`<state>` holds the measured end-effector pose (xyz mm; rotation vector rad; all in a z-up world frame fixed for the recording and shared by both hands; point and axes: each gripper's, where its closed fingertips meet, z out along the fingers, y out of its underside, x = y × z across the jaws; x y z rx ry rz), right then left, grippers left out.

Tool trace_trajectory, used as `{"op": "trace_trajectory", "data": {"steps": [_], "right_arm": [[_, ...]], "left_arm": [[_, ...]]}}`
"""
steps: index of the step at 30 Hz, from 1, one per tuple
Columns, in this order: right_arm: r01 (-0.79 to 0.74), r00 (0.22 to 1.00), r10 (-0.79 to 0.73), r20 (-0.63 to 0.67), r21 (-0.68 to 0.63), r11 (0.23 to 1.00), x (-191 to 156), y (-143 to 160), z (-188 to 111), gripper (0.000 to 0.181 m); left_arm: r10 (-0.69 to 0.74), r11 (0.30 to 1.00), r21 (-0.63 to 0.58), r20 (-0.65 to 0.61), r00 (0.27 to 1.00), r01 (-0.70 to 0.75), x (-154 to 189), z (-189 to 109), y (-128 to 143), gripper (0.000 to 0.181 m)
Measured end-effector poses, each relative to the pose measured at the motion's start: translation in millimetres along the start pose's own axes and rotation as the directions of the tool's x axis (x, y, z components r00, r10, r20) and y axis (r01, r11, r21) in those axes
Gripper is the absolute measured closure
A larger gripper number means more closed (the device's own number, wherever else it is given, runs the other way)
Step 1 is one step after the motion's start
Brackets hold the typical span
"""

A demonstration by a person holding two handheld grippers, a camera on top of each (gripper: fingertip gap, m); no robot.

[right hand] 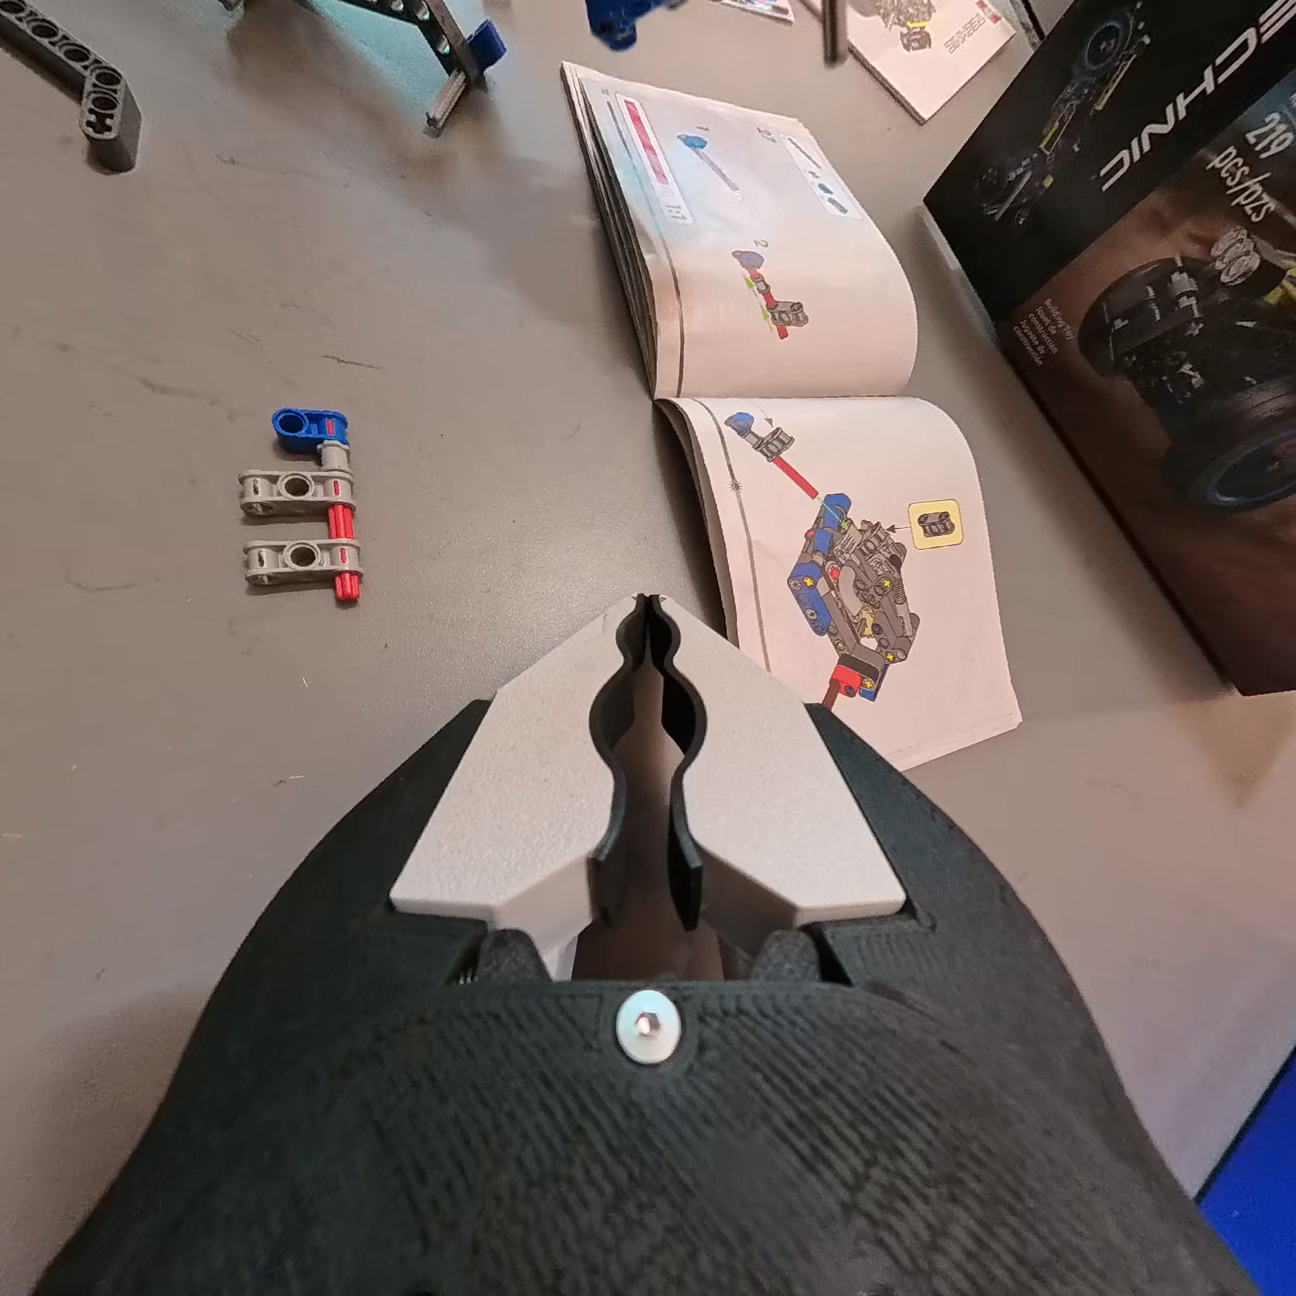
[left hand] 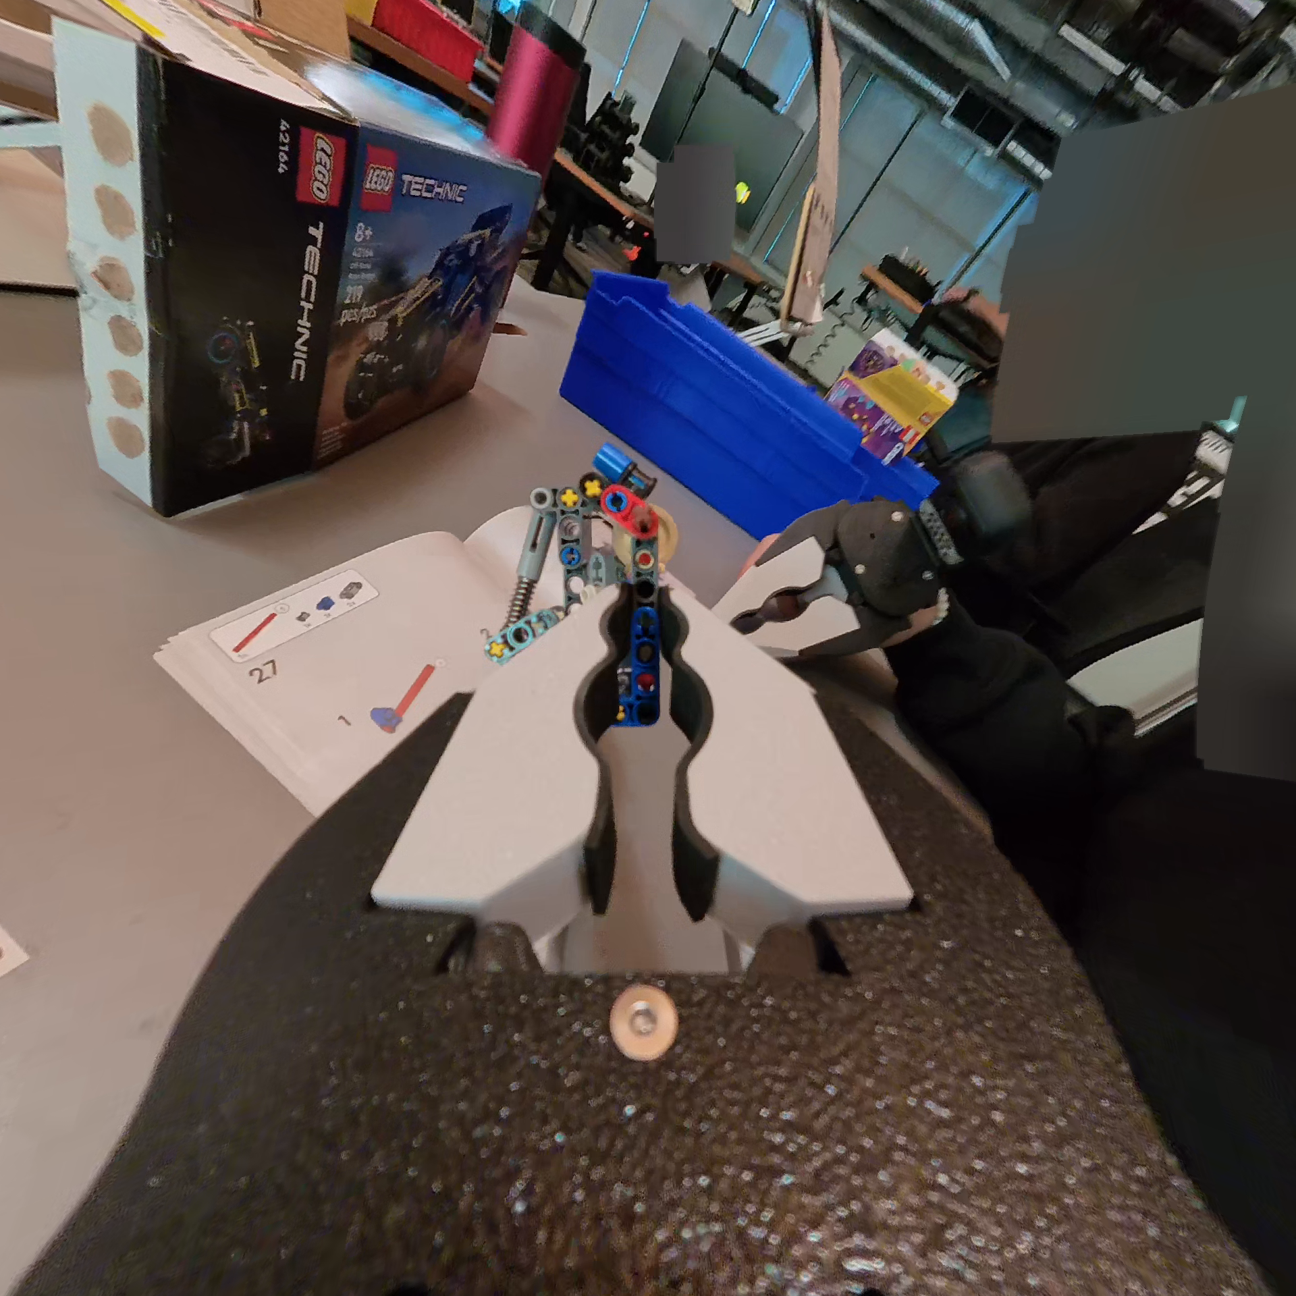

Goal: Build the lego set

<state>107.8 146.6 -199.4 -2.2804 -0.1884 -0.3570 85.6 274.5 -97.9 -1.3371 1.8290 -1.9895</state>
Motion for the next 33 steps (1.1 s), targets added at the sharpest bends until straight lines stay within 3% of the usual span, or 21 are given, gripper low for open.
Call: {"op": "trace_trajectory", "data": {"steps": [6, 11, 15, 18, 21, 25, 28, 33], "right_arm": [[0.003, 1.000, -0.003, -0.001, 0.000, 1.000, 0.0, 0.0, 0.0, 0.181], [0.002, 1.000, -0.002, -0.001, 0.000, 1.000, 0.0, 0.0, 0.1, 0.181], [0.003, 1.000, -0.003, -0.001, -0.001, 1.000, 0.0, 0.0, 0.0, 0.181], [0.003, 1.000, -0.003, -0.007, -0.004, 1.000, 0.5, -0.1, 0.2, 0.181], [-0.038, 0.999, 0.038, -0.024, -0.002, 0.999, 3.6, -4.1, 1.4, 0.174], [-0.052, 0.992, 0.077, -0.099, 0.239, 0.970, 14.7, -50.1, -12.3, 0.157], [0.108, 0.977, -0.025, -0.212, 0.393, 0.913, 14.5, -86.7, -29.5, 0.150], [0.382, 0.889, -0.241, -0.388, 0.342, 0.858, 8.7, -100.3, -34.8, 0.142]], "left_arm": [[-0.142, 0.983, 0.096, -0.140, 0.980, 0.156, 7.4, -5.9, -13.1, 0.177], [0.030, 0.992, 0.127, -0.106, 0.994, -0.017, 18.3, -4.9, -20.0, 0.177], [0.343, 0.938, 0.032, 0.033, 0.939, -0.344, 25.0, 2.1, -14.5, 0.177], [0.594, 0.804, -0.099, 0.092, 0.799, -0.586, 32.2, 9.5, -5.7, 0.177], [0.744, 0.667, -0.222, 0.144, 0.653, -0.711, 30.7, 15.3, 0.7, 0.177], [0.880, 0.473, -0.322, 0.116, 0.461, -0.820, 36.2, 21.6, 9.0, 0.177], [0.947, 0.314, -0.395, 0.060, 0.317, -0.864, 40.3, 24.7, 17.2, 0.177], [0.987, 0.101, -0.452, -0.067, 0.147, -0.886, 45.9, 27.9, 34.1, 0.177]]}}
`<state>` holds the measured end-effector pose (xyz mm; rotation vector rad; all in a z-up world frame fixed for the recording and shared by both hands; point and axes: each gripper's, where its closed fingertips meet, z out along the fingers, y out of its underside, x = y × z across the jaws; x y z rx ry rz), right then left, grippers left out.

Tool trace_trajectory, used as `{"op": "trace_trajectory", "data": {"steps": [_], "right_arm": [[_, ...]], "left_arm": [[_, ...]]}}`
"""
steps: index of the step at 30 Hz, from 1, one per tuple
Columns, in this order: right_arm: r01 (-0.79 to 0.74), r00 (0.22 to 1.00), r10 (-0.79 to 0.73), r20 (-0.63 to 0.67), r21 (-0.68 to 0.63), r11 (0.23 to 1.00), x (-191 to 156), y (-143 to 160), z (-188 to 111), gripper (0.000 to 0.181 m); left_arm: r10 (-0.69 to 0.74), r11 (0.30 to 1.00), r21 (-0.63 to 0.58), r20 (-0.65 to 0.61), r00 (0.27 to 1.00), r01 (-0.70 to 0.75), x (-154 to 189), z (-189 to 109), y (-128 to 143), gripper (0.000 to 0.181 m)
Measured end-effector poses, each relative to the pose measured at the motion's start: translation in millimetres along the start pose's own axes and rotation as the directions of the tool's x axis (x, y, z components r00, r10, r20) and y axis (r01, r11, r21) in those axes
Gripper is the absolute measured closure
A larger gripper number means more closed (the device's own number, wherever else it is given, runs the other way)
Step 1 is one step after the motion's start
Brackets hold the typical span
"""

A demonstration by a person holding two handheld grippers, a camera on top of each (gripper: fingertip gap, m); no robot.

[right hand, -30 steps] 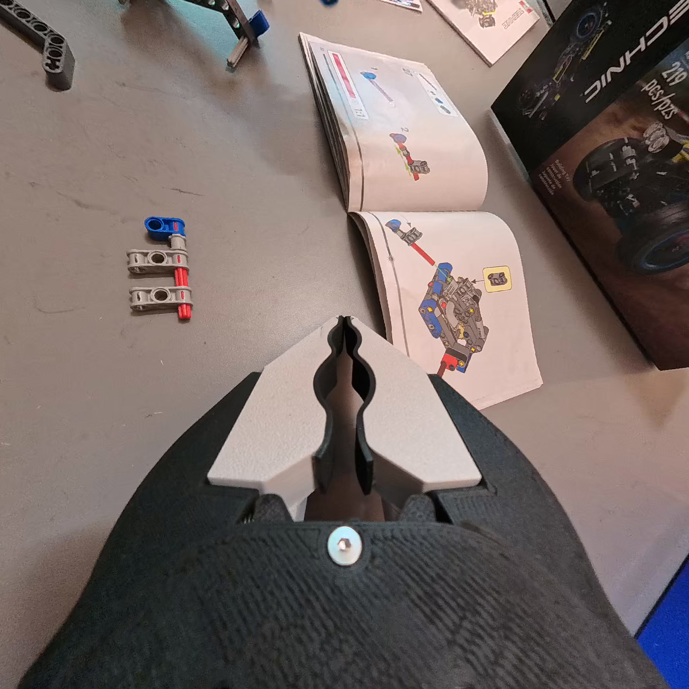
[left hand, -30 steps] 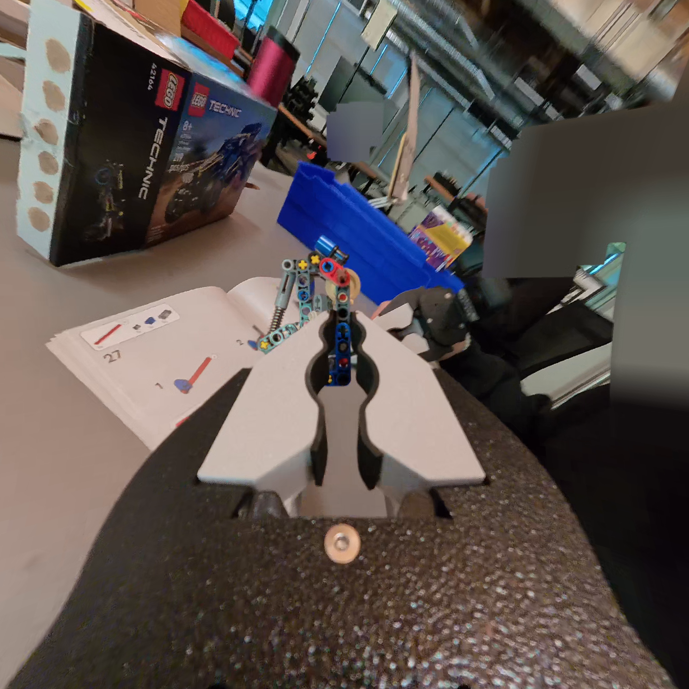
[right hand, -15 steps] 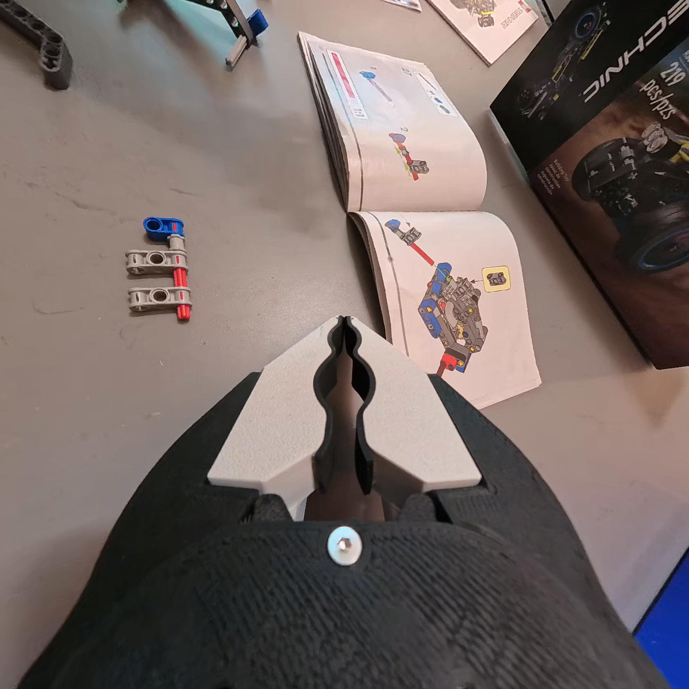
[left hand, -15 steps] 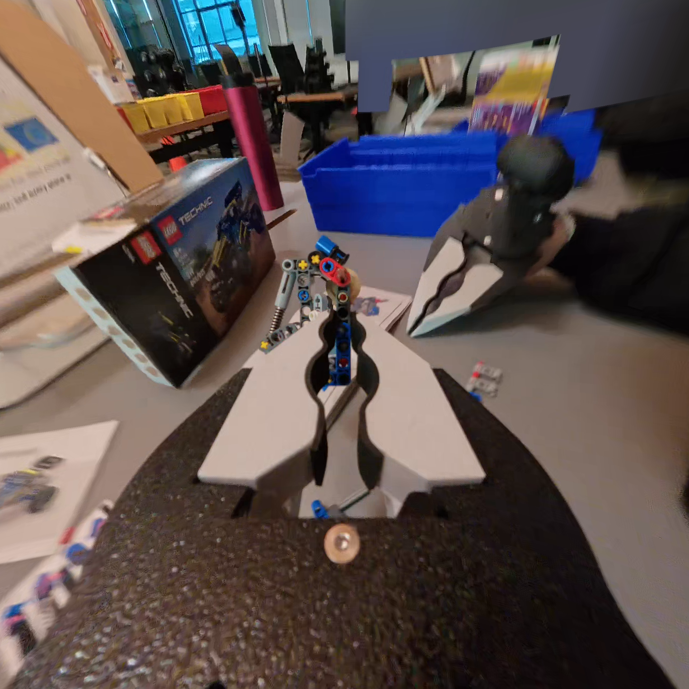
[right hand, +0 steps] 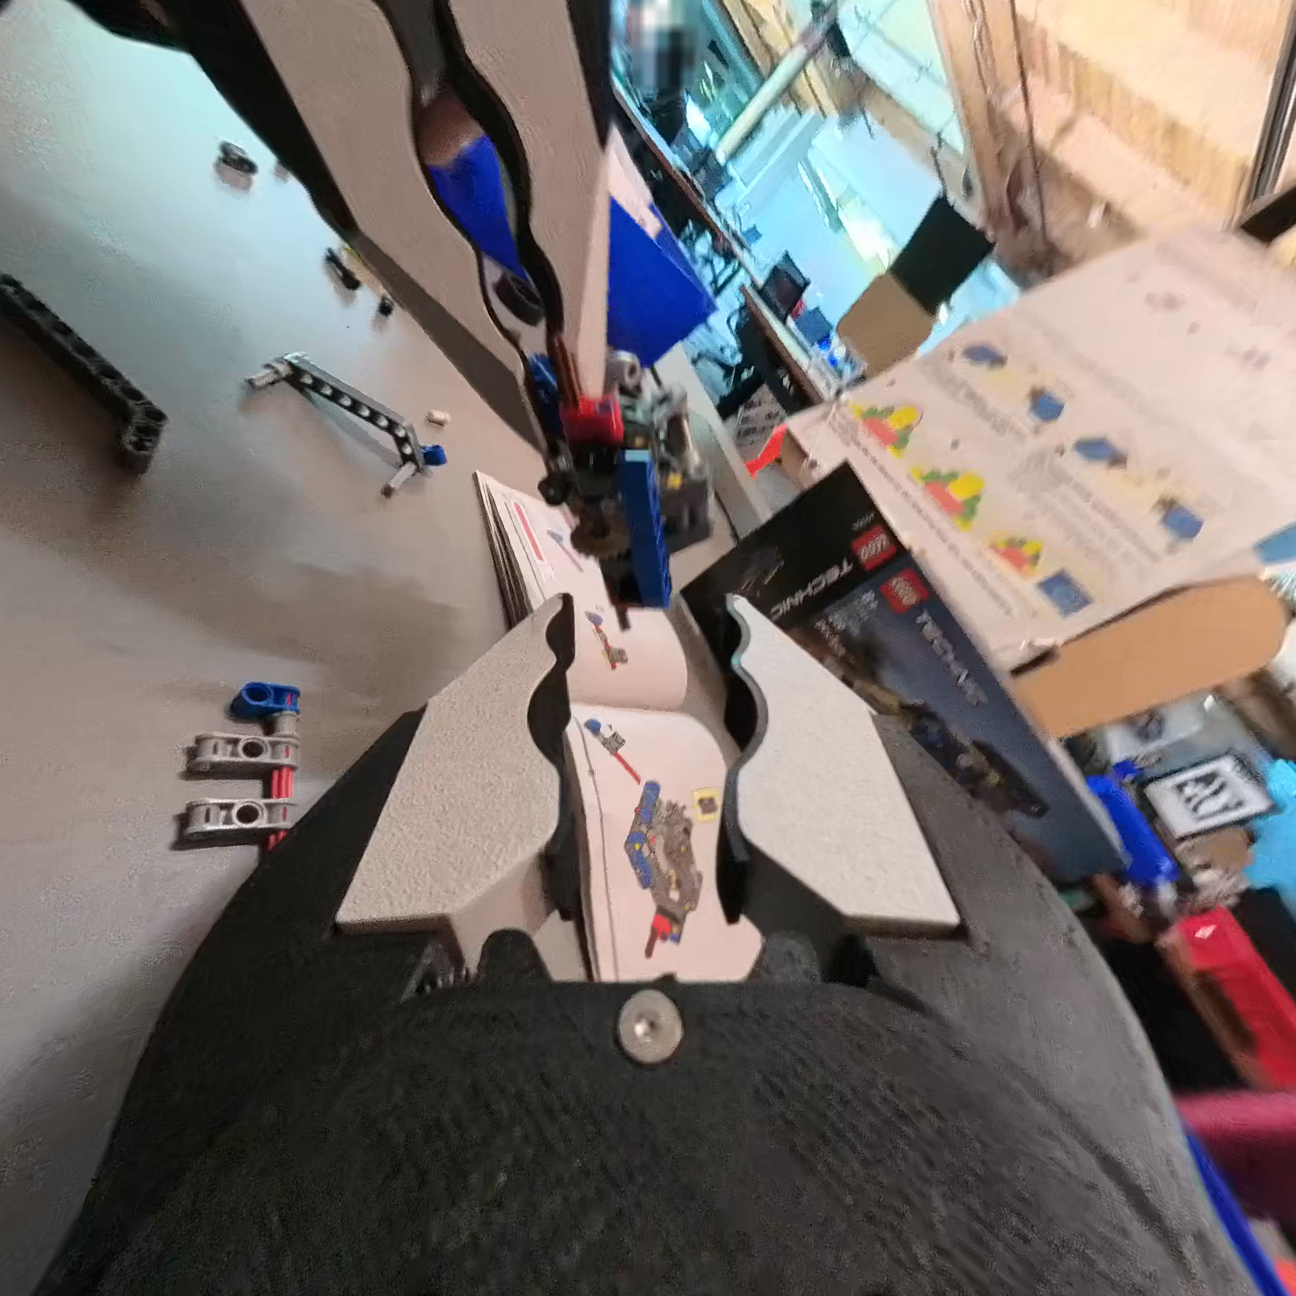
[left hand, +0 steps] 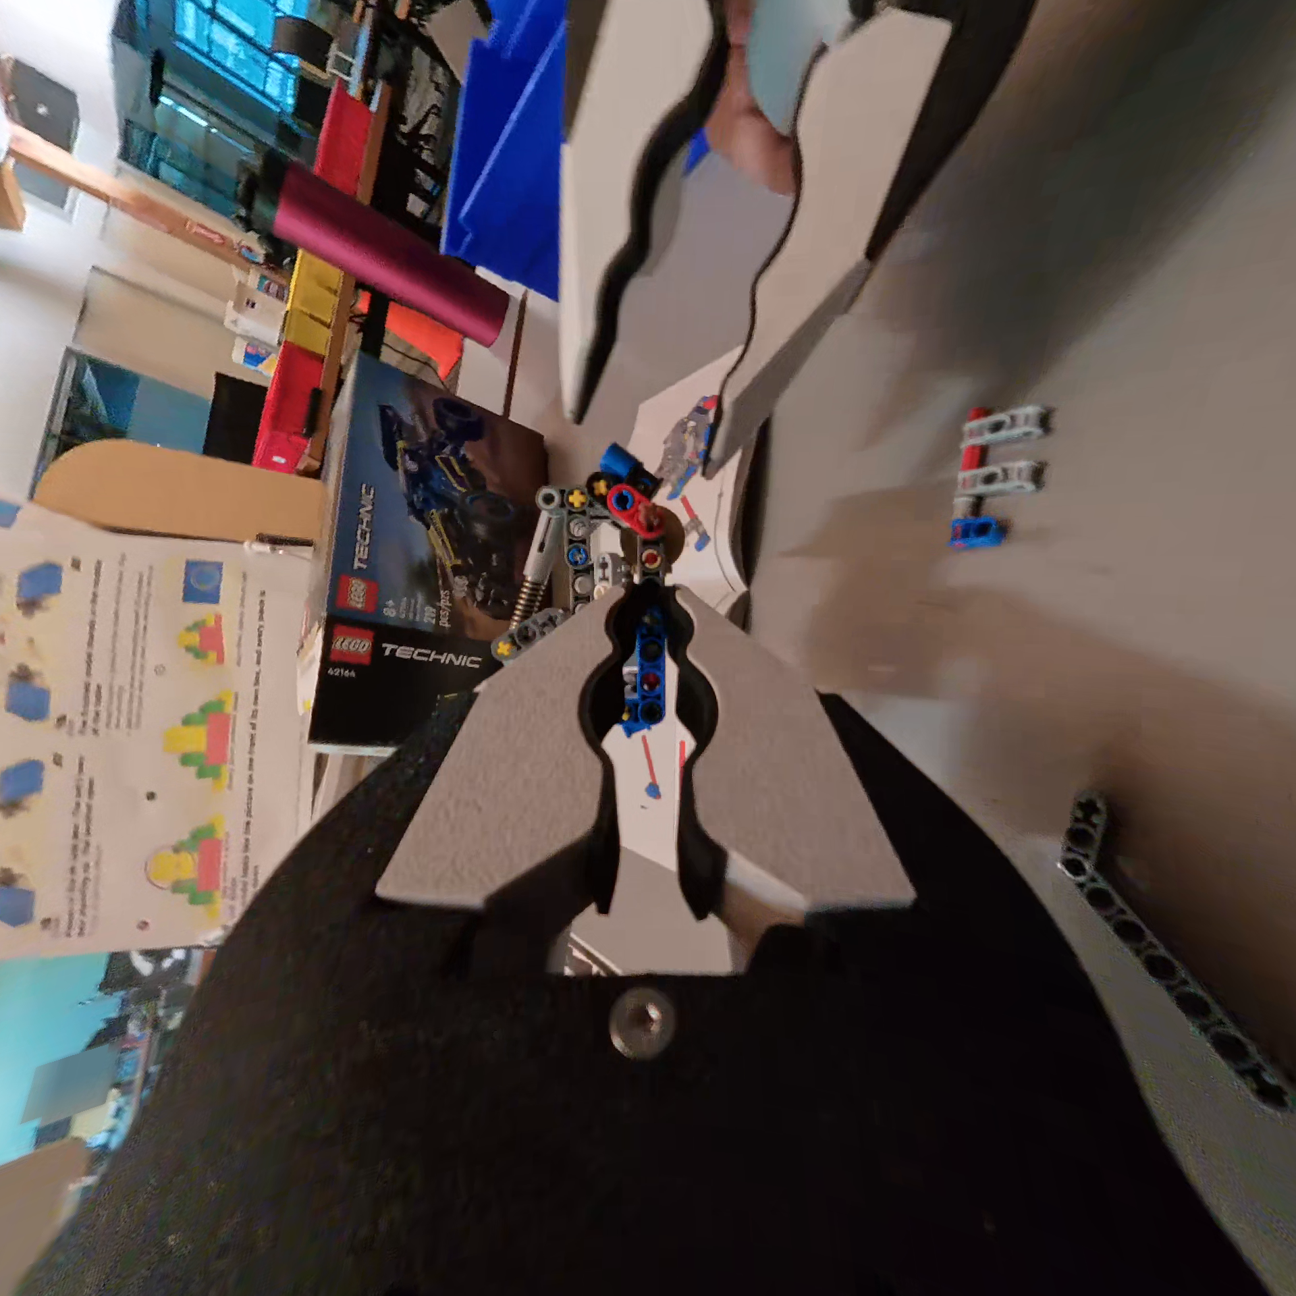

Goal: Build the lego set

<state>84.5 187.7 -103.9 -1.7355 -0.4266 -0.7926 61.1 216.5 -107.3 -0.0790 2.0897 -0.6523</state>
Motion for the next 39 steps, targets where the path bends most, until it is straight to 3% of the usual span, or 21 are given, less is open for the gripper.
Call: {"op": "trace_trajectory", "data": {"steps": [3, 6, 13, 18, 23, 30, 34, 39], "right_arm": [[0.038, 0.999, -0.037, -0.012, 0.086, 0.996, -0.6, -18.0, -4.1, 0.147], [0.052, 0.998, -0.054, 0.024, 0.084, 0.995, -7.1, -17.1, -3.9, 0.147], [0.126, 0.991, -0.122, -0.057, 0.076, 0.989, -1.2, -21.6, -3.5, 0.160], [0.207, 0.969, -0.190, -0.154, 0.102, 0.973, 8.4, -37.7, -10.0, 0.174], [0.283, 0.935, -0.247, -0.253, 0.116, 0.952, 16.5, -52.2, -15.4, 0.175], [0.065, 0.955, 0.034, -0.296, 0.317, 0.946, 43.1, -66.1, -36.6, 0.148], [-0.113, 0.966, 0.194, -0.170, 0.398, 0.910, 40.1, -68.0, -34.1, 0.139], [-0.387, 0.921, 0.380, 0.081, 0.288, 0.876, 16.2, -51.2, -10.4, 0.142]], "left_arm": [[0.059, 0.998, -0.010, 0.000, 0.998, -0.059, 4.0, 1.5, -2.1, 0.177], [0.100, 0.995, 0.002, 0.004, 0.995, -0.100, 6.2, 1.2, -6.8, 0.177], [0.130, 0.990, 0.053, 0.036, 0.991, -0.132, 5.4, -0.9, -17.0, 0.177], [0.155, 0.973, 0.150, 0.143, 0.978, -0.176, -5.9, -8.8, -28.0, 0.175], [0.158, 0.962, 0.180, 0.239, 0.958, -0.203, -17.3, -17.0, -34.7, 0.177], [0.144, 0.920, 0.262, 0.466, 0.873, -0.292, -42.6, -45.7, -53.1, 0.177], [0.121, 0.908, 0.282, 0.532, 0.838, -0.310, -49.7, -55.6, -59.4, 0.177], [0.087, 0.894, 0.330, 0.539, 0.838, -0.305, -48.6, -58.8, -67.7, 0.177]]}}
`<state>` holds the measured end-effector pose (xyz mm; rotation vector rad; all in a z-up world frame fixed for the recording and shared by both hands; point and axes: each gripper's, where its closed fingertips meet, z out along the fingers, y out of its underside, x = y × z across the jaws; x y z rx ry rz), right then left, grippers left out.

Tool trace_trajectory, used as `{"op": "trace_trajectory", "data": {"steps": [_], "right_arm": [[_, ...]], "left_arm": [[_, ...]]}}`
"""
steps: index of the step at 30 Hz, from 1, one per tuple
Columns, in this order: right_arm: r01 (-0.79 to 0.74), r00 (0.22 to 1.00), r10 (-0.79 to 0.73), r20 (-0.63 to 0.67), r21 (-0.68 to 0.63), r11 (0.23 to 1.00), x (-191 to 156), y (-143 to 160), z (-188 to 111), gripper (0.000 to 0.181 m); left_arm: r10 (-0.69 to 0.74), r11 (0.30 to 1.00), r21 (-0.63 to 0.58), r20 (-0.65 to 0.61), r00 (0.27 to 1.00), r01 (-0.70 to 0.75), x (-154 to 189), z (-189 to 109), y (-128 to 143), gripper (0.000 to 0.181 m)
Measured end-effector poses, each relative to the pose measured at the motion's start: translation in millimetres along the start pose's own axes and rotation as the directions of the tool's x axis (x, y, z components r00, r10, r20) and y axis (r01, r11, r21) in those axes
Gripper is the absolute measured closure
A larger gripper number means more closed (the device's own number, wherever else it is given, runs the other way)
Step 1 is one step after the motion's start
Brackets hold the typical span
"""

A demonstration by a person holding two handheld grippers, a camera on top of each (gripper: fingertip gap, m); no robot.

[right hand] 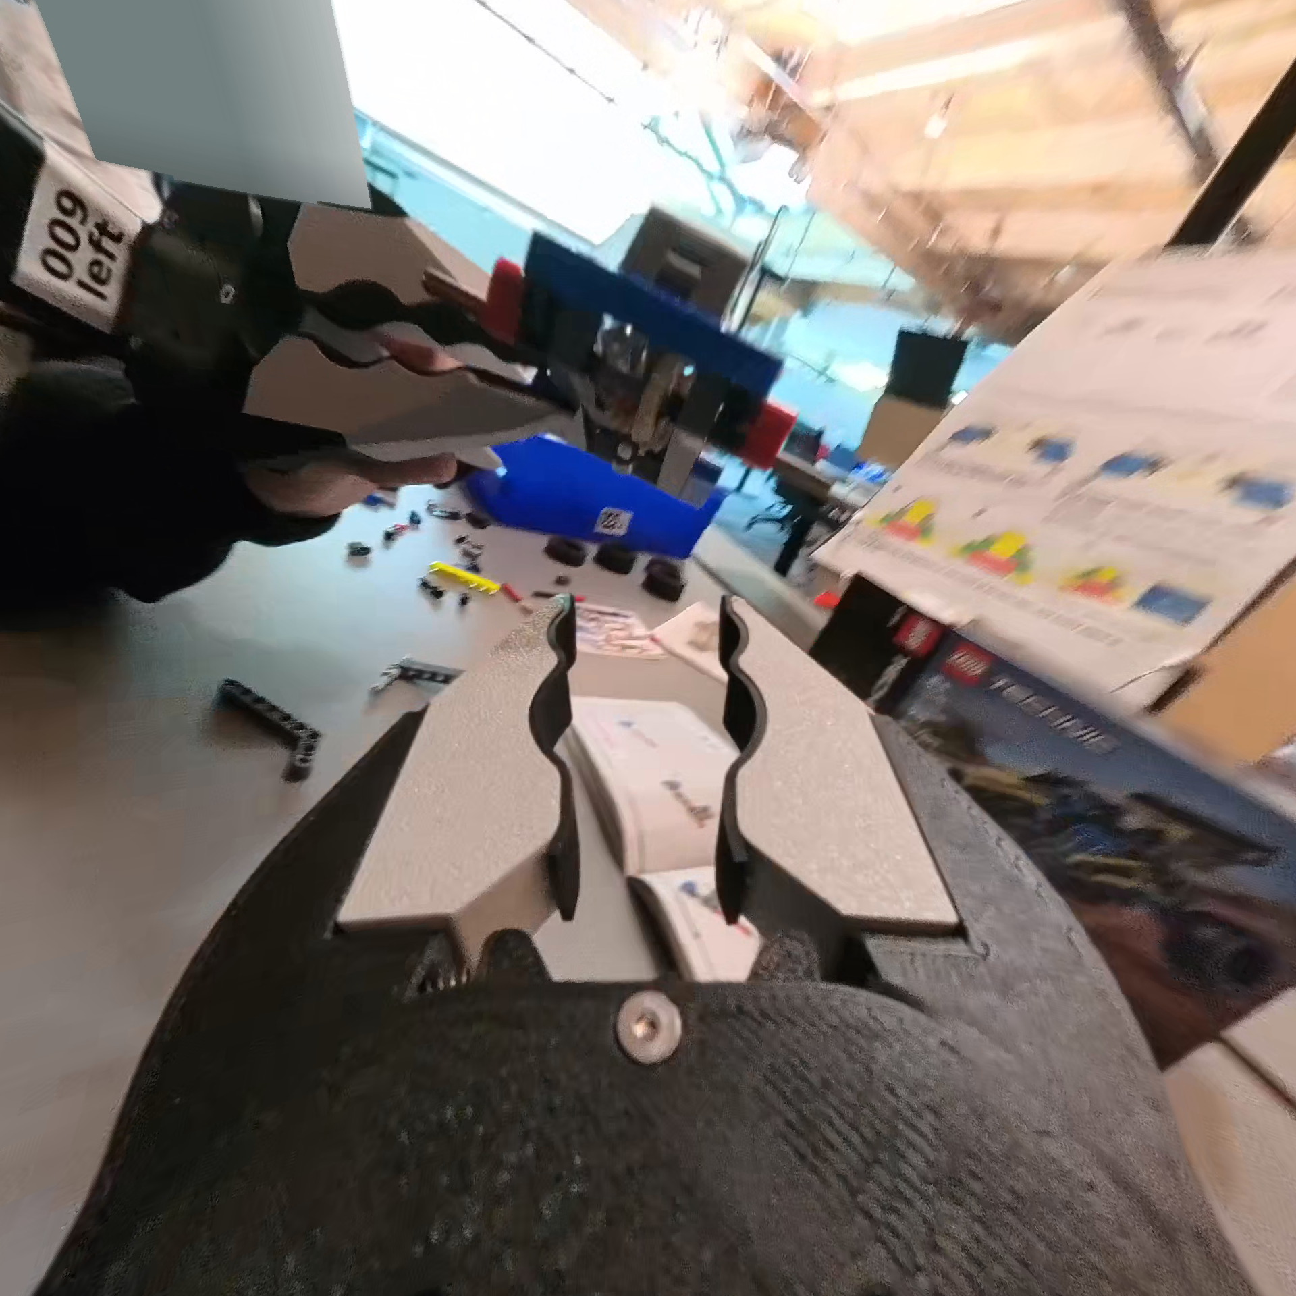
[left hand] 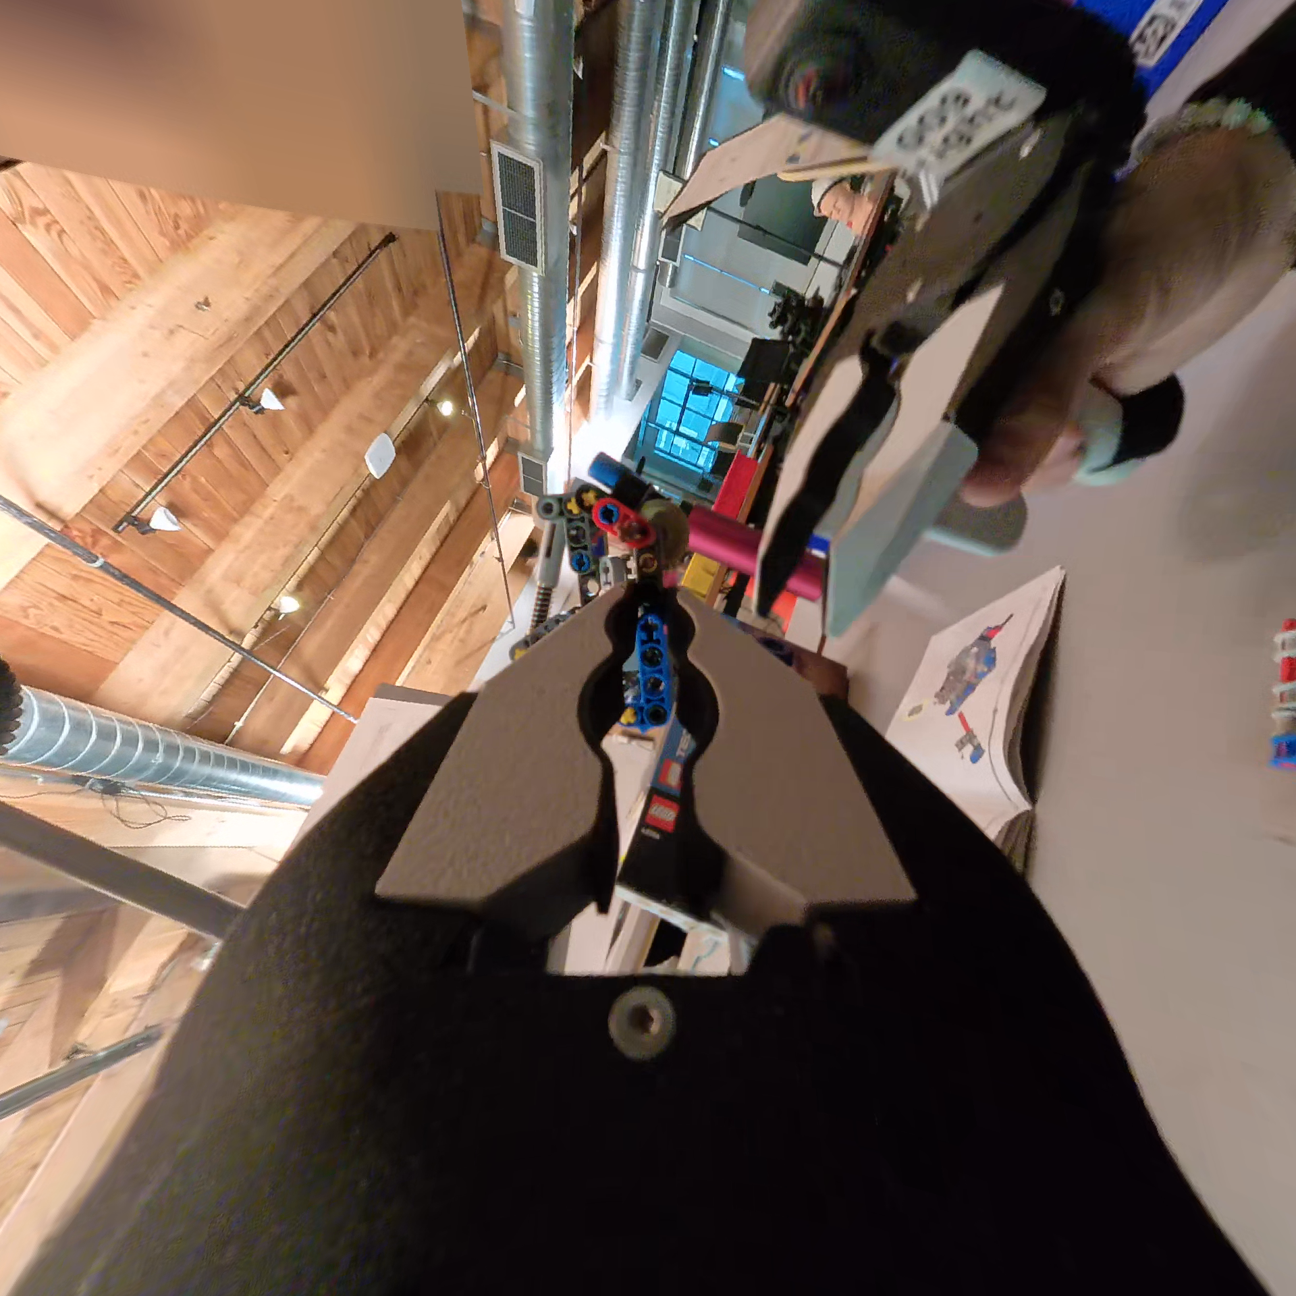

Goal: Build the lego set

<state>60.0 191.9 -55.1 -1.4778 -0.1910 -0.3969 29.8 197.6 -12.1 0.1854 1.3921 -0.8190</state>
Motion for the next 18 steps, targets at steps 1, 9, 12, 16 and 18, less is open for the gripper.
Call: {"op": "trace_trajectory", "data": {"steps": [1, 9, 12, 16, 18], "right_arm": [[-0.041, 0.999, 0.041, 0.029, -0.021, 0.999, -4.4, 4.1, 3.1, 0.142], [-0.155, 0.984, 0.157, 0.085, -0.026, 0.988, -18.5, 4.2, 14.0, 0.145], [-0.183, 0.978, 0.183, 0.101, -0.010, 0.983, -24.7, -0.8, 19.0, 0.146], [-0.254, 0.963, 0.250, 0.103, 0.024, 0.967, -28.8, -9.4, 27.0, 0.148], [-0.296, 0.950, 0.289, 0.118, 0.050, 0.954, -31.5, -15.3, 29.7, 0.149]], "left_arm": [[-0.028, 0.999, 0.014, 0.001, 1.000, 0.028, -0.2, 0.2, -1.8, 0.177], [-0.484, 0.859, 0.208, 0.027, 0.875, 0.468, -31.0, -9.7, -5.7, 0.178], [-0.664, 0.714, 0.299, 0.005, 0.747, 0.633, -46.8, -16.7, 0.1, 0.177], [-0.835, 0.477, 0.396, -0.075, 0.545, 0.785, -60.7, -23.9, 8.3, 0.177], [-0.909, 0.295, 0.449, -0.139, 0.392, 0.843, -68.9, -28.0, 14.3, 0.177]]}}
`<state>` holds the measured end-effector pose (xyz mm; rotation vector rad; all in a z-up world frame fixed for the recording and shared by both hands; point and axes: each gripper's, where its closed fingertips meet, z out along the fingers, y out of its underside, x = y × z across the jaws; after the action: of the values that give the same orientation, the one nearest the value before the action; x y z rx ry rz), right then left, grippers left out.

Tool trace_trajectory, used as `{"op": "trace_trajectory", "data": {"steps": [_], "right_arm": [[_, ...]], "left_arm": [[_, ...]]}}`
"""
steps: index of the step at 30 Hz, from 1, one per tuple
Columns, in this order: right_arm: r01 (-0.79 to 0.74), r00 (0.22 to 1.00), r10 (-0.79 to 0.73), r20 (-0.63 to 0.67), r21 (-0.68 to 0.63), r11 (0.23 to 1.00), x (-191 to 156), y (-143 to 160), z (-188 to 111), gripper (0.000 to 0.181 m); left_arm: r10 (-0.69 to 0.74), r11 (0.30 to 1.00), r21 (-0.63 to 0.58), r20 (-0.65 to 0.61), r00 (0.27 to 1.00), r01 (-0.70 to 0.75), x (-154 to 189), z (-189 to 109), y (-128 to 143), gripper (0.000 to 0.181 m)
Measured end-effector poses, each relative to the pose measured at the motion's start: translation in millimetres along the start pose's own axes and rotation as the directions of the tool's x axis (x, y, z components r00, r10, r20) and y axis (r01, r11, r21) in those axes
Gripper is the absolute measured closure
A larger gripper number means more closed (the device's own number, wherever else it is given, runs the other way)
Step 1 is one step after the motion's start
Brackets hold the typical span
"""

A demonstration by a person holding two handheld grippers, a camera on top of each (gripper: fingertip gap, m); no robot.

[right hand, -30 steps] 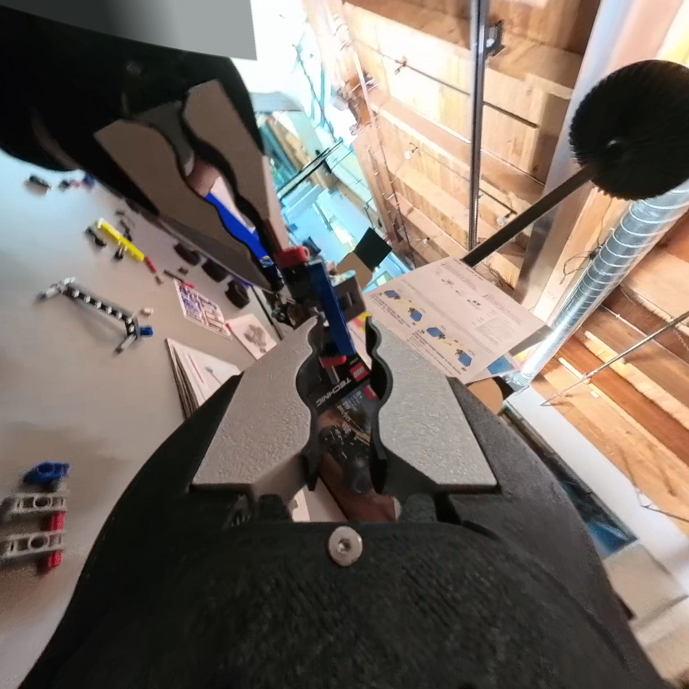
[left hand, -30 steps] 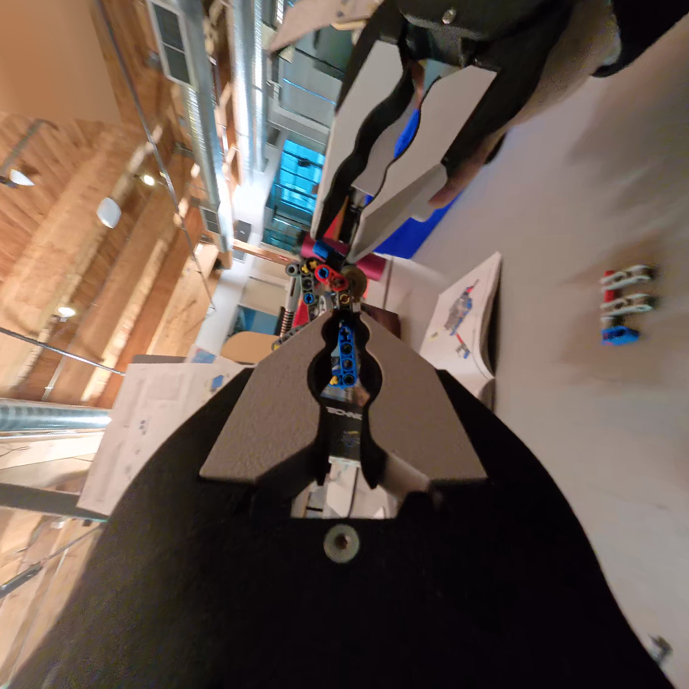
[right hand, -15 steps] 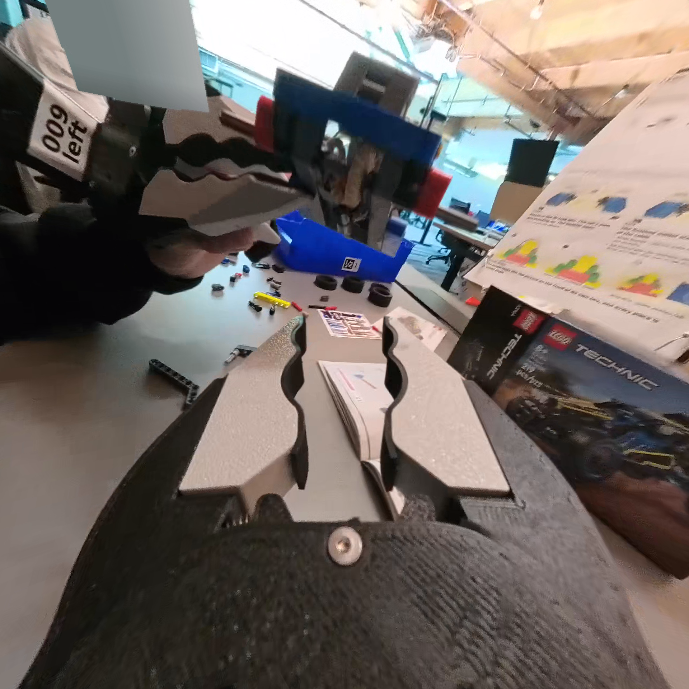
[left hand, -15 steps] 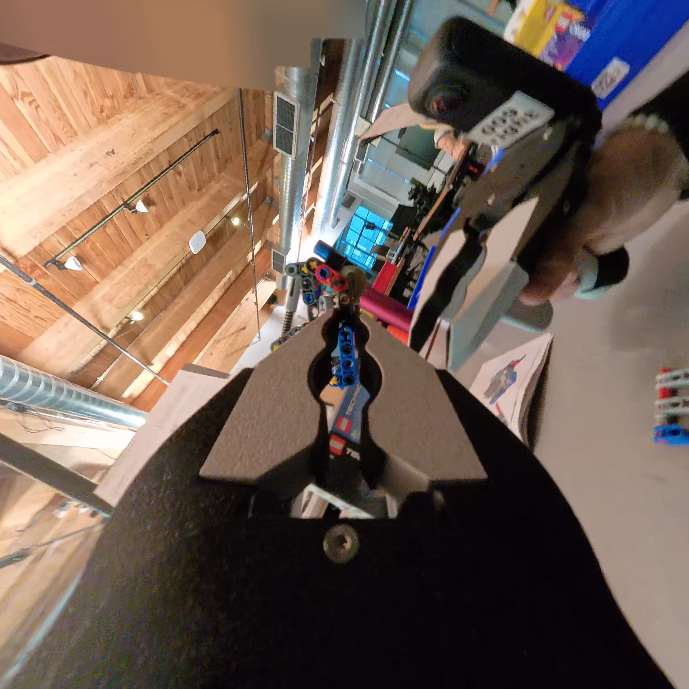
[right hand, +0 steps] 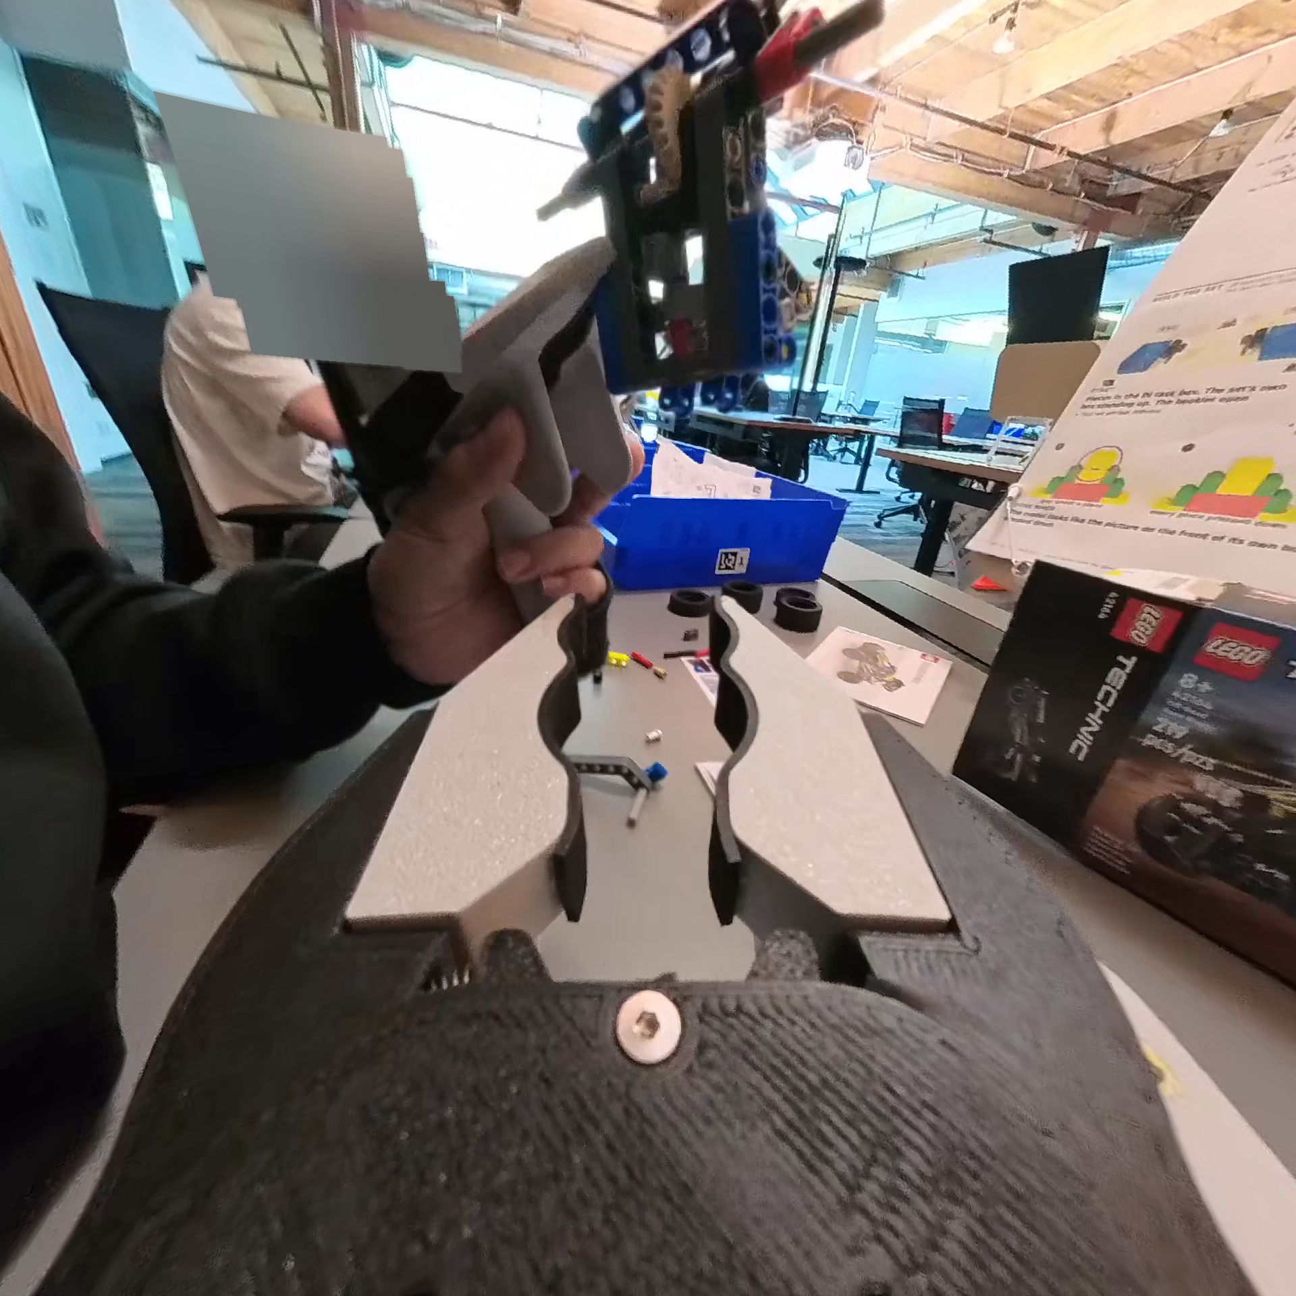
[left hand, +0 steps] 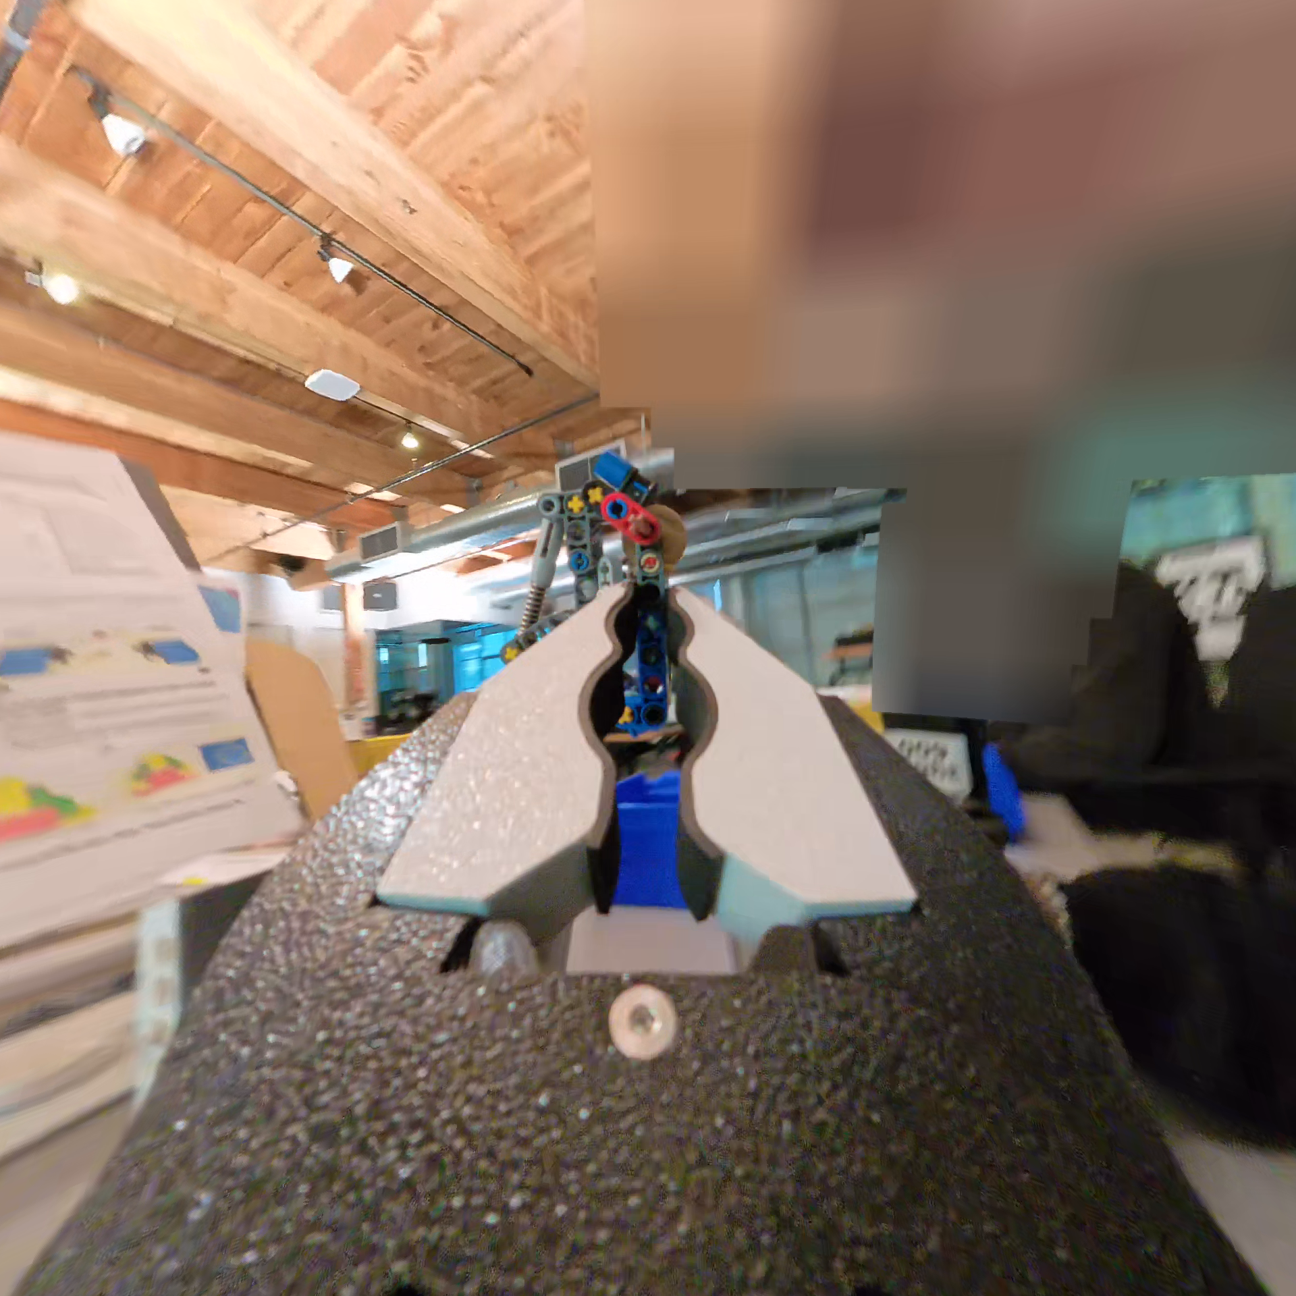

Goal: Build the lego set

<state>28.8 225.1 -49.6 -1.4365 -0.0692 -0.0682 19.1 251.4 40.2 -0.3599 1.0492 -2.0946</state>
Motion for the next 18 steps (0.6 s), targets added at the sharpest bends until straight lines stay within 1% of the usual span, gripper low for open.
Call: {"op": "trace_trajectory", "data": {"steps": [3, 5, 7, 9, 12, 16, 18], "right_arm": [[-0.066, 0.998, 0.066, -0.007, 0.034, 0.997, 1.7, -4.5, 1.9, 0.150], [-0.116, 0.993, 0.118, -0.023, 0.061, 0.991, 6.8, -7.5, 0.6, 0.152], [-0.174, 0.984, 0.178, -0.030, 0.100, 0.980, 12.4, -11.6, -2.2, 0.152], [-0.237, 0.969, 0.244, -0.039, 0.131, 0.963, 20.0, -13.4, -5.7, 0.152], [-0.328, 0.939, 0.340, -0.057, 0.156, 0.932, 31.5, -10.6, -10.5, 0.153], [-0.408, 0.903, 0.426, -0.063, 0.189, 0.893, 41.4, -9.0, -15.1, 0.157], [-0.437, 0.889, 0.455, -0.048, 0.208, 0.875, 43.1, -10.2, -16.7, 0.159]], "left_arm": [[-0.230, 0.969, 0.099, 0.010, 0.973, 0.228, -12.2, -4.3, -3.8, 0.178], [-0.341, 0.933, 0.127, 0.016, 0.940, 0.336, -17.8, -4.7, -0.6, 0.177], [-0.438, 0.894, 0.120, 0.037, 0.898, 0.431, -21.3, -2.5, 8.1, 0.177], [-0.528, 0.849, 0.070, 0.101, 0.843, 0.524, -25.3, 0.9, 25.2, 0.177], [-0.601, 0.792, 0.000, 0.176, 0.780, 0.611, -23.9, 3.6, 47.8, 0.177], [-0.668, 0.727, -0.023, 0.206, 0.715, 0.686, -20.8, 5.1, 60.0, 0.177], [-0.683, 0.708, -0.035, 0.220, 0.697, 0.705, -19.9, 5.2, 64.2, 0.177]]}}
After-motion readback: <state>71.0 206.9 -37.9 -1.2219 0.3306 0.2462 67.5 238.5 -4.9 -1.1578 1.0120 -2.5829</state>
